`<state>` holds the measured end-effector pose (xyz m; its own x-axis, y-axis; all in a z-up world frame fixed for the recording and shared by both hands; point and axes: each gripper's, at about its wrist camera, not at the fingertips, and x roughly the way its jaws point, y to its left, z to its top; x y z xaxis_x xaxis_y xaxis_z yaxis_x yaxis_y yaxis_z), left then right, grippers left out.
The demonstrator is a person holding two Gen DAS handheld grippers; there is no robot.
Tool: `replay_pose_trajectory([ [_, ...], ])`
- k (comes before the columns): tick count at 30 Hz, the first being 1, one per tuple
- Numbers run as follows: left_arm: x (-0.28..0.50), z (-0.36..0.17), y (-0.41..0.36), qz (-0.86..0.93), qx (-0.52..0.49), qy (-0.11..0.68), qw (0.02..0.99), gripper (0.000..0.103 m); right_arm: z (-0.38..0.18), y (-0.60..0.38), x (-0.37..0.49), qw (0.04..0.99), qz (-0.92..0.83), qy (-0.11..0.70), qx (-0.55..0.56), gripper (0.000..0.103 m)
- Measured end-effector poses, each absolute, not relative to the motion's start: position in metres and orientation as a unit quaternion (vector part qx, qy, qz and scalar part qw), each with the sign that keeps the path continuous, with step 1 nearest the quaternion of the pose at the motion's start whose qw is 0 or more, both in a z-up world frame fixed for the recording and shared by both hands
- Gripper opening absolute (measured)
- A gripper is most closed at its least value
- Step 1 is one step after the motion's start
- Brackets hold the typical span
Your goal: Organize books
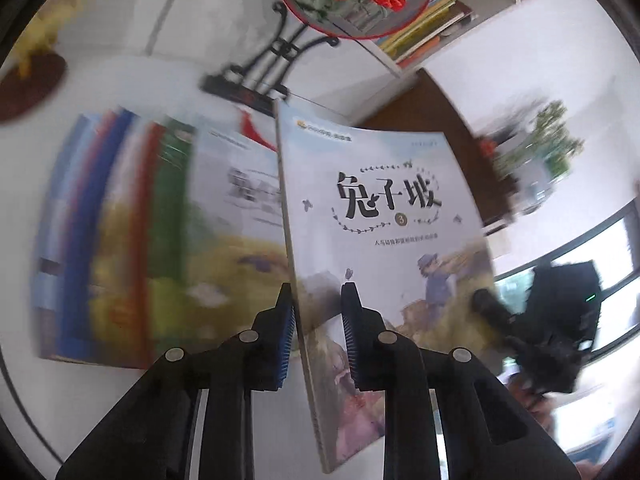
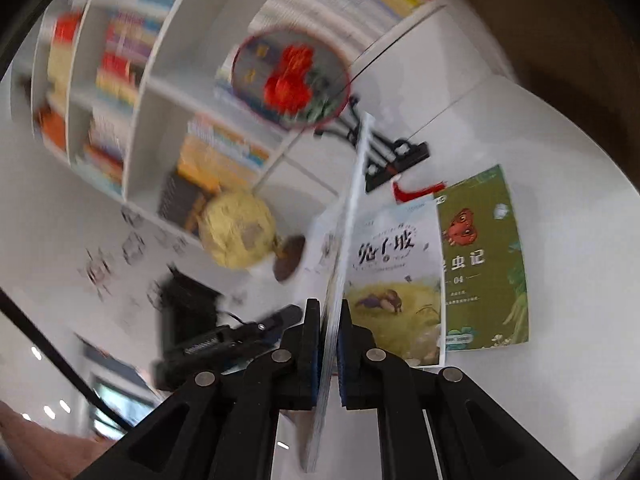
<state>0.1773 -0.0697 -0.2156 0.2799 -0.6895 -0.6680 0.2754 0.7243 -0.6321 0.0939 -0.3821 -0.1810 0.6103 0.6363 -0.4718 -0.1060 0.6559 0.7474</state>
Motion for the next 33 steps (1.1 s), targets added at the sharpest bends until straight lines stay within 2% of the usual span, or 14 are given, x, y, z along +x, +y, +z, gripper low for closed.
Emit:
replay_pose_trajectory([
  [10,0.174,-0.192,-0.003,-0.231,-0.133,0.498,0.825,0.019,-0.173,-0.286,0.119,0.843,0.247,0.414,0.238,0.007],
  [22,0.17,-0.169,0.079,-0.168,-0.104,0.475,0.857,0.019,-0.162,-0.19,0.143,0.832,0.283,0.428,0.212,0.008],
  [33,0.163,-0.172,0.165,-0.115,-0.115,0.474,0.865,0.019,-0.17,-0.095,0.16,0.823,0.301,0.451,0.167,0.008],
])
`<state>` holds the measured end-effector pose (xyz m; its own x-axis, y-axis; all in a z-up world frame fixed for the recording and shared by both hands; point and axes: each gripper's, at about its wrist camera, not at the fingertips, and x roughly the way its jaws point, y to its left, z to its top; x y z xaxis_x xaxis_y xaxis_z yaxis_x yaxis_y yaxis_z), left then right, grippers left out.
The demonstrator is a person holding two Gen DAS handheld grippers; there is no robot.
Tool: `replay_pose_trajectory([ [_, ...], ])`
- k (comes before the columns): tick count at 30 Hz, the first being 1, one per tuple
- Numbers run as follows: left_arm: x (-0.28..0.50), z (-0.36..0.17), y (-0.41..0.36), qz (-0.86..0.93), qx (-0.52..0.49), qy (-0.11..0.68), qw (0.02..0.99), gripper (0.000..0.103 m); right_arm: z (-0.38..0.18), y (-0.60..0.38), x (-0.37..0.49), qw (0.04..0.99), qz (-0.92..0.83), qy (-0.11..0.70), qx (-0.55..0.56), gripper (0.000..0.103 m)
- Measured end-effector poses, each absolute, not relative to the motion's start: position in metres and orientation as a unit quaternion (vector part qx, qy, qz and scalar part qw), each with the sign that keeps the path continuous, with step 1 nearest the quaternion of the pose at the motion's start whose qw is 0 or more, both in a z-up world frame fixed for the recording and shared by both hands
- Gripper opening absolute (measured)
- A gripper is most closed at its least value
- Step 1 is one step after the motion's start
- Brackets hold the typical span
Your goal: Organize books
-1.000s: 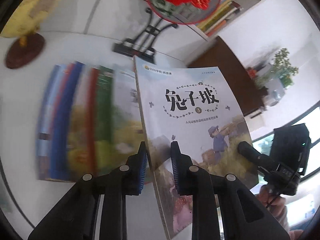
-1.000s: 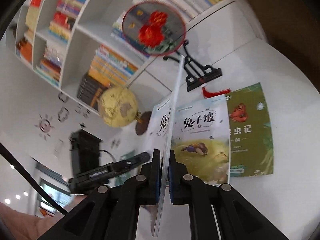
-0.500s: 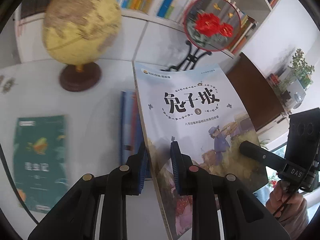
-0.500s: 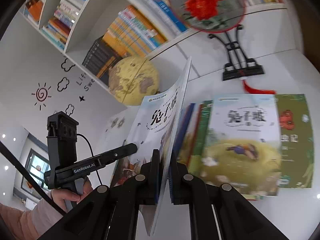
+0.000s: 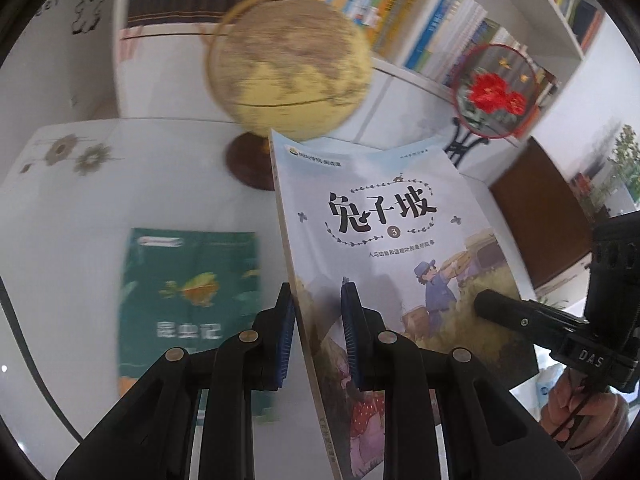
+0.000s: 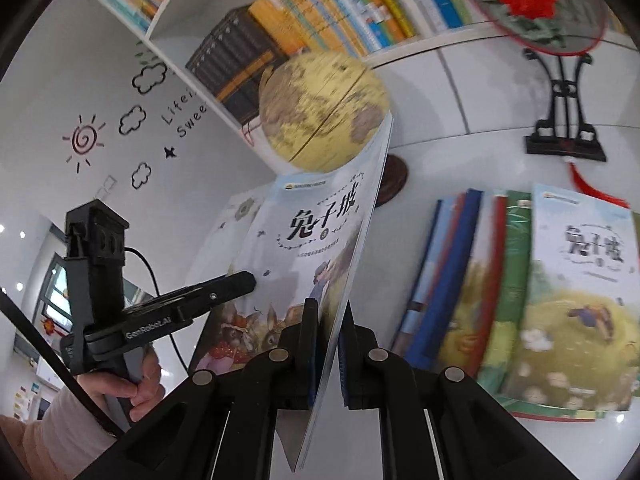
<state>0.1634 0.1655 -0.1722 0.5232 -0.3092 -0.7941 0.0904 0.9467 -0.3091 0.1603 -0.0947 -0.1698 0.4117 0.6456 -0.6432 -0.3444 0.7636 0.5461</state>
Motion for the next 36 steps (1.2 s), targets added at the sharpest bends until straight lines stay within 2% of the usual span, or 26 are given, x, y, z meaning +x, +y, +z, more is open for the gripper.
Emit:
replay_pose_trajectory([
  [9,0.16,-0.182,0.227,-0.095,-0.129,0.479,0.863,0.019,-0.177,-0.014,0.164,0.819,0.308,0.467,0.126,0.009],
  [16,0.159,-0.214,0.256,-0.091,-0.128,0.5,0.852,0.019,-0.197,0.025,0.163,0.819,0.293,0.482,0.104,0.01],
  [24,0.159,-0.246,0.278,-0.074,-0.121,0.522,0.841,0.019,-0.239,0.056,0.166,0.805,0.273,0.514,0.112,0.01],
  [36,0.164,-0.279,0.293,-0.065,-0.132,0.548,0.823,0.019,-0.273,0.076,0.173,0.797,0.253,0.534,0.123,0.01],
])
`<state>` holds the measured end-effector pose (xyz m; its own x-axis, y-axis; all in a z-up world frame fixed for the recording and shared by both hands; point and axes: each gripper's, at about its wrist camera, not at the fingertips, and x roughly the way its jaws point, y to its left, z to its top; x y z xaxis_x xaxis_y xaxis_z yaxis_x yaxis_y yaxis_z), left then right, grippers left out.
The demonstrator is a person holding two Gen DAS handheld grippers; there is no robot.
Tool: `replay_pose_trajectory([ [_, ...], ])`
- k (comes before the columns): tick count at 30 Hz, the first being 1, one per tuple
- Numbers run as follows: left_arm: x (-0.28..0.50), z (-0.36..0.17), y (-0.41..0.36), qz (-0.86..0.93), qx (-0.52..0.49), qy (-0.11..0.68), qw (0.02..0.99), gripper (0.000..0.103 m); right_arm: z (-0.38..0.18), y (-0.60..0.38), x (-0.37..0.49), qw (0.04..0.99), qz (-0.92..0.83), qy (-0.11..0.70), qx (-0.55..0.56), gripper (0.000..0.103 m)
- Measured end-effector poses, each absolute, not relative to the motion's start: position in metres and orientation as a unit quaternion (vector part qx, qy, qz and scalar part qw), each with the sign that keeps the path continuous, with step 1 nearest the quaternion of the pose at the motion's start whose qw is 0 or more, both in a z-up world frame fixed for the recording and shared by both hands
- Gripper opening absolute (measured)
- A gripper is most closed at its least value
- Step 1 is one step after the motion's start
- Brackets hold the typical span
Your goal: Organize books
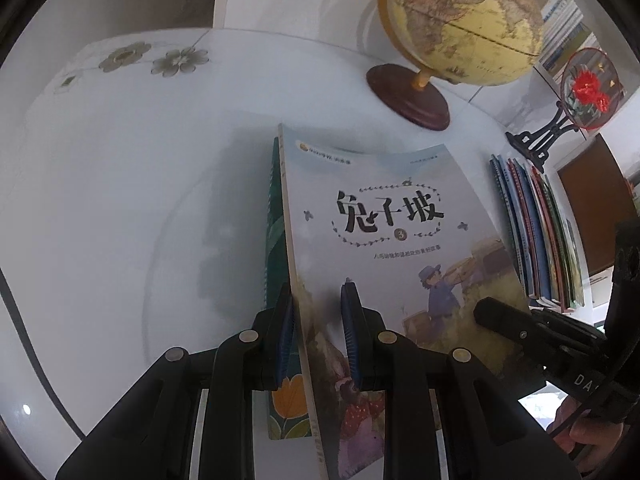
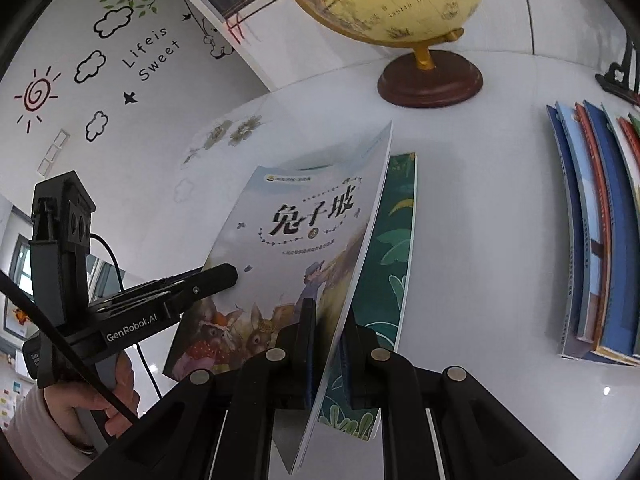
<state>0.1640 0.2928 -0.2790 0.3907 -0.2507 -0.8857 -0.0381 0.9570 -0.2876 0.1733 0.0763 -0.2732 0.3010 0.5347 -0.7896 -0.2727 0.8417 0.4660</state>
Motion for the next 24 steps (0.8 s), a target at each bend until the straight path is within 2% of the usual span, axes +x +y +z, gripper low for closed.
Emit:
replay_pose_trajectory([
  [4,0.164,-0.286,0.294,-0.062,-0.137,0.554,0.819,0.02,-0.28,0.08,0.173,0.794,0.243,0.544,0.122,0.013],
  [9,0.164,-0.282,0.302,-0.023,-0.133,0.549,0.825,0.024,-0.294,0.085,0.178,0.769,0.224,0.587,0.119,0.028],
  [11,0.165,-0.278,0.308,-0.01,-0.145,0.544,0.826,0.033,-0.294,0.084,0.177,0.765,0.224,0.59,0.128,0.032],
  [12,0.165,-0.276,0.312,-0.006,-0.153,0.543,0.826,0.033,-0.294,0.083,0.177,0.763,0.223,0.592,0.133,0.042],
  [13,0.166,-0.275,0.314,-0.002,-0.157,0.543,0.825,0.033,-0.293,0.082,0.177,0.763,0.217,0.594,0.132,0.047],
  [19,0.166,-0.264,0.319,0.01,-0.194,0.54,0.819,0.033,-0.271,0.054,0.173,0.785,0.188,0.574,0.14,0.052],
  [24,0.172,-0.249,0.283,-0.01,-0.19,0.543,0.818,0.033,-0.259,0.012,0.169,0.784,0.194,0.561,0.181,0.052],
])
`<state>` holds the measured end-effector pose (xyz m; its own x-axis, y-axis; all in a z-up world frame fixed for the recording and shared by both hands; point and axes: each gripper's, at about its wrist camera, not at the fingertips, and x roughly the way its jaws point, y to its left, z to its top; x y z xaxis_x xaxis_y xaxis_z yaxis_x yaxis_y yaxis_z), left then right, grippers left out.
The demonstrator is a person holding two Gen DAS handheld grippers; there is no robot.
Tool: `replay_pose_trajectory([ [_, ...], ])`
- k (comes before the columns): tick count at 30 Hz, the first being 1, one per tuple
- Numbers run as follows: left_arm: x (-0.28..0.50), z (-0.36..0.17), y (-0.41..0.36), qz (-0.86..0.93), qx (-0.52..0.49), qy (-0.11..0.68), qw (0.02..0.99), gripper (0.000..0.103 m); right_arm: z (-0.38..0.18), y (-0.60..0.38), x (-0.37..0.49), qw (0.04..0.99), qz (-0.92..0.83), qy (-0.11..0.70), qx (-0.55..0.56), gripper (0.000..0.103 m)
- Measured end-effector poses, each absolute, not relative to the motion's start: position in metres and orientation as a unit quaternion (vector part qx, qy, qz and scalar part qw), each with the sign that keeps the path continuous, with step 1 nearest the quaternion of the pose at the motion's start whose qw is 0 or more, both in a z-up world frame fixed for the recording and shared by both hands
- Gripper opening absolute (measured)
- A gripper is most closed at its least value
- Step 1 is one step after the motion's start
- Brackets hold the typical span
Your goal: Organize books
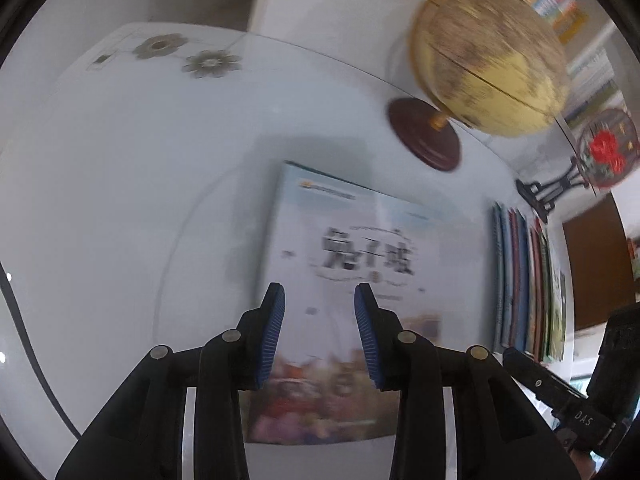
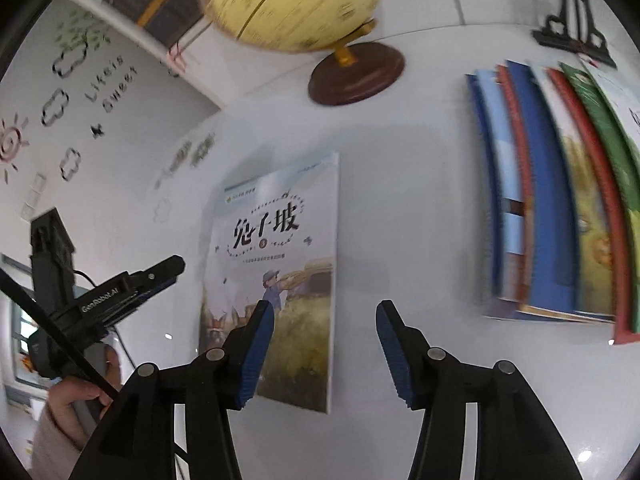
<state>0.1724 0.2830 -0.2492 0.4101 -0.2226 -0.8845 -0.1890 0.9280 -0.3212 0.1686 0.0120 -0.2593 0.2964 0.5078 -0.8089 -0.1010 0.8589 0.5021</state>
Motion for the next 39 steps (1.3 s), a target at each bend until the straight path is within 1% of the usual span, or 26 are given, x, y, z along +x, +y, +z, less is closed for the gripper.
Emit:
replay_pose_trajectory([
  [3,0.179,-0.238,0.25,-0.022,-0.176,0.548,0.817,0.033,-0.252,-0.021,0.159,0.795,0.186,0.546,0.188,0.052],
  [11,0.192,-0.212,0.144,-0.111,-0.186,0.546,0.81,0.034,-0.23,-0.132,0.143,0.821,0.162,0.502,0.217,0.052],
  [19,0.201,-0.204,0.031,-0.191,-0.168,0.546,0.799,0.034,-0.228,-0.253,0.131,0.835,0.1,0.48,0.25,0.053],
  [23,0.206,-0.208,-0.01,-0.223,-0.169,0.552,0.786,0.034,-0.232,-0.293,0.133,0.835,0.09,0.474,0.264,0.053],
  [29,0.214,-0.219,-0.048,-0.24,-0.158,0.563,0.775,0.034,-0.246,-0.329,0.134,0.828,0.088,0.474,0.285,0.053],
  [39,0.221,-0.241,-0.065,-0.245,-0.14,0.583,0.762,0.034,-0.269,-0.348,0.147,0.82,0.094,0.475,0.305,0.054],
])
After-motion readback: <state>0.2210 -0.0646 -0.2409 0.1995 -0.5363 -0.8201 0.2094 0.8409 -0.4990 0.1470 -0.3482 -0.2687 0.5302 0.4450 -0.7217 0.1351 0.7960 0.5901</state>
